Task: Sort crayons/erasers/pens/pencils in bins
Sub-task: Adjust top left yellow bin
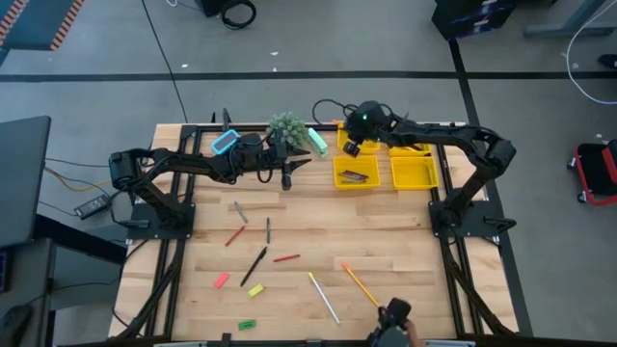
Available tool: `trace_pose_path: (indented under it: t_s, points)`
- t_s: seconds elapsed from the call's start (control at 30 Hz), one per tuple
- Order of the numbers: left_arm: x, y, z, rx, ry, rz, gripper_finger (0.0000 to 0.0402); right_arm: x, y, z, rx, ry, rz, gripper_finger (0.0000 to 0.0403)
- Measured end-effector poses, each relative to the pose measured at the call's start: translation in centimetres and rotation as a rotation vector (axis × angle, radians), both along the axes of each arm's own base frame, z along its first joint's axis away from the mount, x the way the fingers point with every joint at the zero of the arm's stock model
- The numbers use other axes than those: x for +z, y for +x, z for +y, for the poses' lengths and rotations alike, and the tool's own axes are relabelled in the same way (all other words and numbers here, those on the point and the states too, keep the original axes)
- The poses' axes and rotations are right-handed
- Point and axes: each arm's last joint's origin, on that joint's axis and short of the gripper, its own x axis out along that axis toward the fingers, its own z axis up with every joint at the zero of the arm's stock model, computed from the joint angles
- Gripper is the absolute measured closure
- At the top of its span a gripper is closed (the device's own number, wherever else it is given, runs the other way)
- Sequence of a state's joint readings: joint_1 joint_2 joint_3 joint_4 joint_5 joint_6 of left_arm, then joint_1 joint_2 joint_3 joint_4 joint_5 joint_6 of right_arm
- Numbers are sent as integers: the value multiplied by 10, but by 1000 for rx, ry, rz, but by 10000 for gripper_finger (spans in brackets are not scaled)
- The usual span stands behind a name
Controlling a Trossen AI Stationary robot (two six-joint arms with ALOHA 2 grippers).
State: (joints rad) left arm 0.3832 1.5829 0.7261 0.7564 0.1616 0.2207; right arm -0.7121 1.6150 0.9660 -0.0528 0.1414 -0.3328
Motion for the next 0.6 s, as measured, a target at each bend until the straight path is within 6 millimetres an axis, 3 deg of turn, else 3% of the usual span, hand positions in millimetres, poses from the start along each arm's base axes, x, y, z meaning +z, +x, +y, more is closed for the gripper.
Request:
trace_pose_path:
  t_s: [0.2,0.33,0.5,0.6]
  points:
    - [0,0,0,0,0,0,297,27,-31,-36,-108,121,64,305]
    - [0,0,0,0,1,0,299,44,-45,-48,-100,208,55,305]
    - [0,0,1,3,1,0,297,36,-50,-42,74,201,214,305]
    - [0,0,1,2,1,0,297,25,-53,-37,94,241,247,305]
